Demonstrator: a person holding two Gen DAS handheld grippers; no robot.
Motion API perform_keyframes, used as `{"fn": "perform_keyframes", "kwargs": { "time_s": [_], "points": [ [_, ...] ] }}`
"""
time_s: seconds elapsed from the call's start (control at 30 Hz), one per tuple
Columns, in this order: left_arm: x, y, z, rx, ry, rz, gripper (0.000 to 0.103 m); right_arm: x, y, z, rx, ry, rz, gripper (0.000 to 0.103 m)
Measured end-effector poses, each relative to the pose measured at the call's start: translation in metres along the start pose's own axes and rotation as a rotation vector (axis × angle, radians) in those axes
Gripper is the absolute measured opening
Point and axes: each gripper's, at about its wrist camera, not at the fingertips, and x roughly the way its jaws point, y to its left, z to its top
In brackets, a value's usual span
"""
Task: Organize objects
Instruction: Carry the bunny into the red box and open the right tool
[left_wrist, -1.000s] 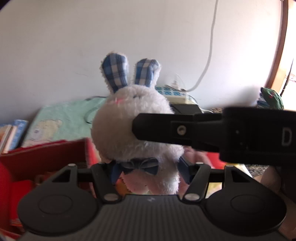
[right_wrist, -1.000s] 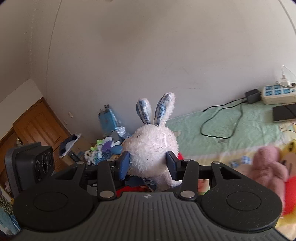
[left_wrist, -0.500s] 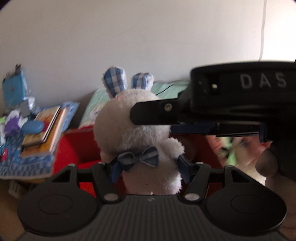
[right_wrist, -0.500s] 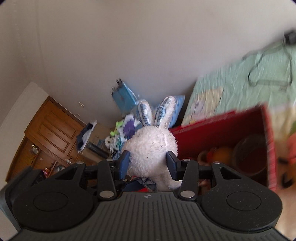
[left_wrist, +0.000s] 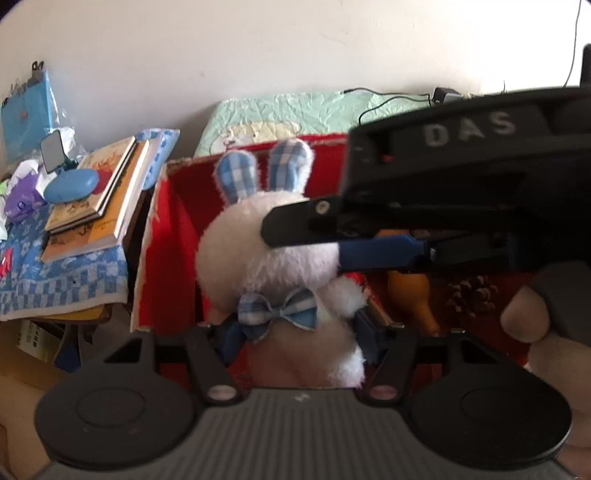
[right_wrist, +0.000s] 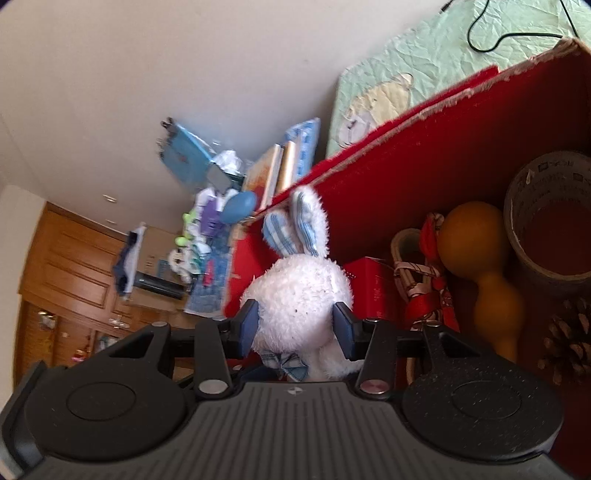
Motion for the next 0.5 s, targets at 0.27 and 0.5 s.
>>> {"fn": "perform_keyframes", "kwargs": {
  "time_s": [0.27,0.5],
  "points": [
    [0.006,0.002,-0.005,0.01,0.047,0.0,0.066,0.02,-0.001,0.003,0.038,0.036,-0.06,0.049],
    [0.009,0.004,-0.002,0.01,0.087,-0.017,0.069,0.018,-0.004,0.005,0.028,0.039,-0.066,0.052]
  ]
}}
